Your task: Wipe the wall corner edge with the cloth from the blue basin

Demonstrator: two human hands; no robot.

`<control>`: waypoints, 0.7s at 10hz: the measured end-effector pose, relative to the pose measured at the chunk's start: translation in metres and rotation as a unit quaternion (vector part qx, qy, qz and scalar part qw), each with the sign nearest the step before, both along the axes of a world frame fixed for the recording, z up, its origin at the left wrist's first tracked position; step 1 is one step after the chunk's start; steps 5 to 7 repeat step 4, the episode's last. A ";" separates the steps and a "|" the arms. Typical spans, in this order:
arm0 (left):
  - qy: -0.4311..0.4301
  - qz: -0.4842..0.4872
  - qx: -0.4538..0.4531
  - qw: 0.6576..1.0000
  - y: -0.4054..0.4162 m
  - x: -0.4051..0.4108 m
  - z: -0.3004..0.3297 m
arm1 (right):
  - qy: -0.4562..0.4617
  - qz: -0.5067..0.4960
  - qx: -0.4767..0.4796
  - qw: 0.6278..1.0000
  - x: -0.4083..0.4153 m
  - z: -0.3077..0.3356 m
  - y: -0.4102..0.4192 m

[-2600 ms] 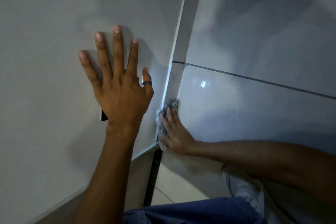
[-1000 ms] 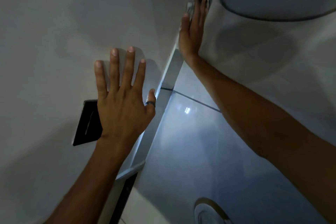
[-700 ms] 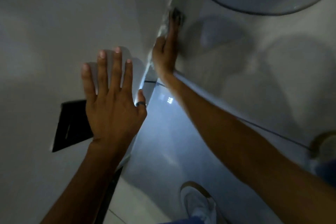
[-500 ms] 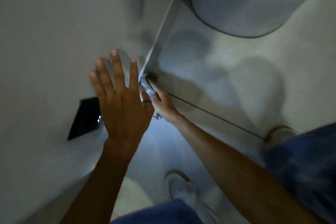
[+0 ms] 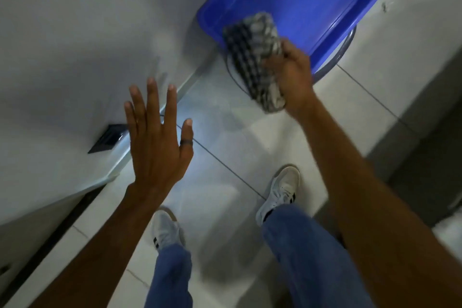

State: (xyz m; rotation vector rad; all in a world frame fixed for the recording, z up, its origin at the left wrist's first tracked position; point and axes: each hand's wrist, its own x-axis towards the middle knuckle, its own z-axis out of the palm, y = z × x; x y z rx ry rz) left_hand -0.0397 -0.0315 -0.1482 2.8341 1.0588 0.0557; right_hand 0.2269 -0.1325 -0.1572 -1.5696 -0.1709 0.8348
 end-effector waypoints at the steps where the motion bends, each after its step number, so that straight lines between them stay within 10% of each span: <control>1: -0.006 0.019 0.000 1.000 0.001 0.027 0.011 | -0.074 0.006 -0.093 0.993 0.065 -0.012 0.026; 3: -0.013 0.080 -0.074 0.994 -0.030 0.051 0.042 | -0.169 0.301 -0.388 0.854 0.096 -0.027 0.037; 7: -0.037 0.132 -0.058 0.989 -0.051 0.047 0.097 | -0.254 0.287 -0.346 0.857 0.067 0.034 0.035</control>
